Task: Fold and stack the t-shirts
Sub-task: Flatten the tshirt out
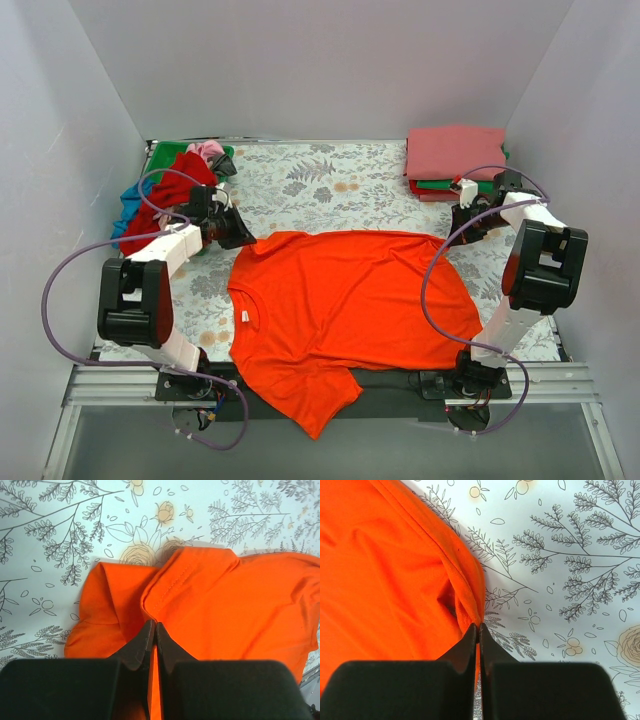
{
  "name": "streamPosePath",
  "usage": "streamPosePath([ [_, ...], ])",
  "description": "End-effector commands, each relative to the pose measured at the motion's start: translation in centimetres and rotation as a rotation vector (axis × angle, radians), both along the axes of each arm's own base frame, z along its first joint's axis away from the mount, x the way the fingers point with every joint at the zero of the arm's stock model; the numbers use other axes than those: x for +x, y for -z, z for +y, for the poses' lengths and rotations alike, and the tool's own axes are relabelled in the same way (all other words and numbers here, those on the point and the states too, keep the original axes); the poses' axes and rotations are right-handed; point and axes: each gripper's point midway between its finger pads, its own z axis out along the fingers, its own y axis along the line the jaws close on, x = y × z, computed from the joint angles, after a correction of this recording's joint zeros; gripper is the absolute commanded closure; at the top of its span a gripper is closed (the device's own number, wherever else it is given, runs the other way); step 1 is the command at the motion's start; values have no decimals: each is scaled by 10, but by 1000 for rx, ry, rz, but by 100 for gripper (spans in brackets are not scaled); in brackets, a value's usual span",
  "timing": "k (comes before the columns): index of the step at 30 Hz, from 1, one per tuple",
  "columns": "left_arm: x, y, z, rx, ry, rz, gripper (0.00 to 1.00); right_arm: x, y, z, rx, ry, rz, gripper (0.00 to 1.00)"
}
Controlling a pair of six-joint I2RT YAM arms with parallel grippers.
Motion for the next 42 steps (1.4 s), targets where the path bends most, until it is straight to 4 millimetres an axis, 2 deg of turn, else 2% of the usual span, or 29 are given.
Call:
streamPosePath([
  [1,15,-39,-1,9,13,-130,100,6,-21,1,2,-23,-64,99],
  [13,15,-73,-2,-6,13,-218,100,4,-41,8,8,-58,-126,99],
  [21,9,-93,0,-6,10,-274,100,-3,-67,10,-20,-83,-218,99],
  [25,10,-116,1,-6,1,-336,100,-6,-87,8,-54,-92,-280,99],
  [30,12,-181,6,-1,-27,-530,100,-9,-132,-1,-153,-102,-421,99],
  [34,5,-228,8,-17,-38,-648,100,-15,-174,-6,-223,-96,-541,99],
  [35,3,-244,8,-24,-45,-685,100,-17,-195,-7,-252,-95,-601,99],
  [37,-5,-271,11,-27,-62,-755,100,-21,-219,-7,-277,-95,-659,99],
  [38,-7,-293,12,-34,-67,-805,100,-24,-248,-8,-309,-91,-735,99],
  [40,-16,-324,12,-55,-74,-871,100,-31,-276,-9,-337,-86,-797,99],
  [41,-21,-350,11,-70,-72,-925,100,-37,-311,-9,-372,-80,-885,99],
  [42,-26,-367,10,-94,-75,-954,100,-41,-326,-8,-384,-79,-924,99],
])
